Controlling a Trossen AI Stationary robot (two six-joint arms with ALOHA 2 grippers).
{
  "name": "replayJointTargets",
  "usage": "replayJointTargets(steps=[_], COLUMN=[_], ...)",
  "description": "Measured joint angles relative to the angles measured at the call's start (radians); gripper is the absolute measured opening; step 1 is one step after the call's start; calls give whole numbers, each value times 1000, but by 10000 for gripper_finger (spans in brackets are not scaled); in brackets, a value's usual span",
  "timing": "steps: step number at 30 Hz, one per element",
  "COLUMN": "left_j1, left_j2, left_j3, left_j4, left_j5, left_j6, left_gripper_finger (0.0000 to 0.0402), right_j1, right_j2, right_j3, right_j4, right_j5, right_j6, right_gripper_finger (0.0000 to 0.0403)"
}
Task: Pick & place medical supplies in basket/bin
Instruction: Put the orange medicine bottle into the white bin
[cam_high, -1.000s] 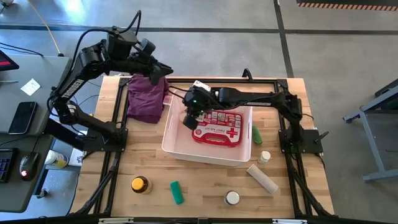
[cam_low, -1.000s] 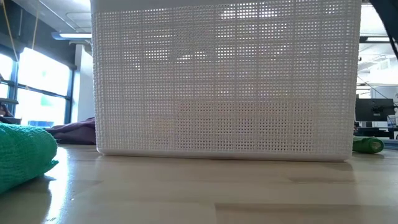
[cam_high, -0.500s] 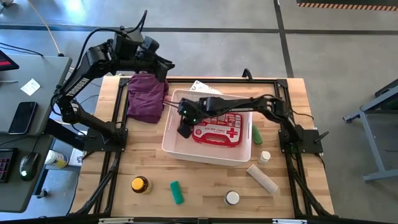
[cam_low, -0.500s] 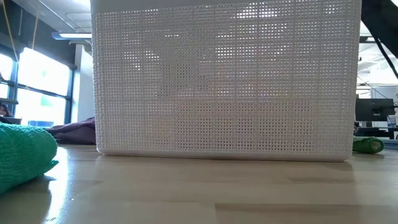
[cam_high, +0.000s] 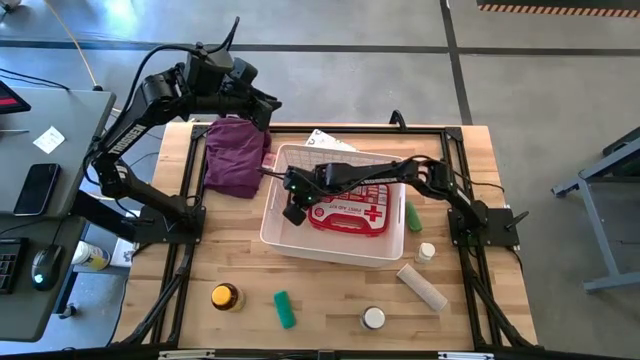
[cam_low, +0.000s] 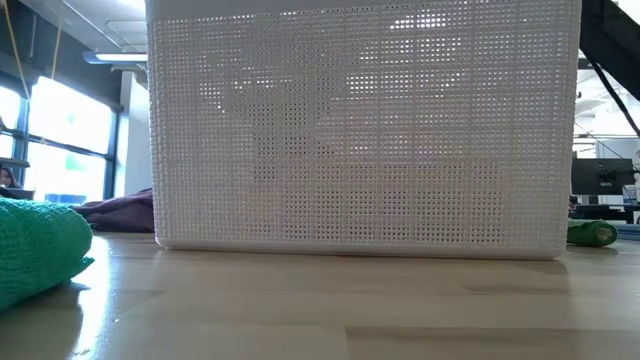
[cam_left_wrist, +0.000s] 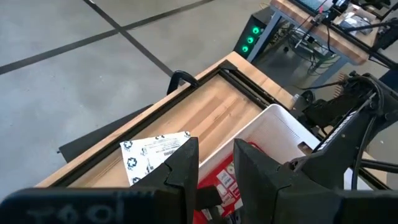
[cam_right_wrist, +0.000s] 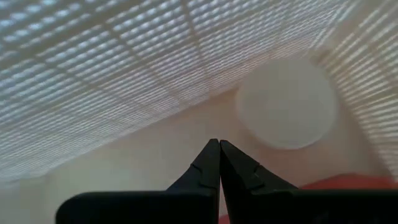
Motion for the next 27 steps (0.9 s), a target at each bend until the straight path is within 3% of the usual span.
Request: replayJointTargets(steps=[12,20,27], left_j1=[-1,-1,-1], left_j2=[0,0,0], left_j3=[0,0,0], left_j4=[0,-1,-1], left_j5=[0,0,23], left_j6=[-16,-23,-23], left_gripper_finger=[133,133,133], right_j1=[0,0,-1], right_j2=[0,7,45], right_j3=[0,0,4], right_j4=[31,45,22], right_j5=[135,135,63], right_j6=[-13,-17,-29], right_gripper_finger=[0,0,0])
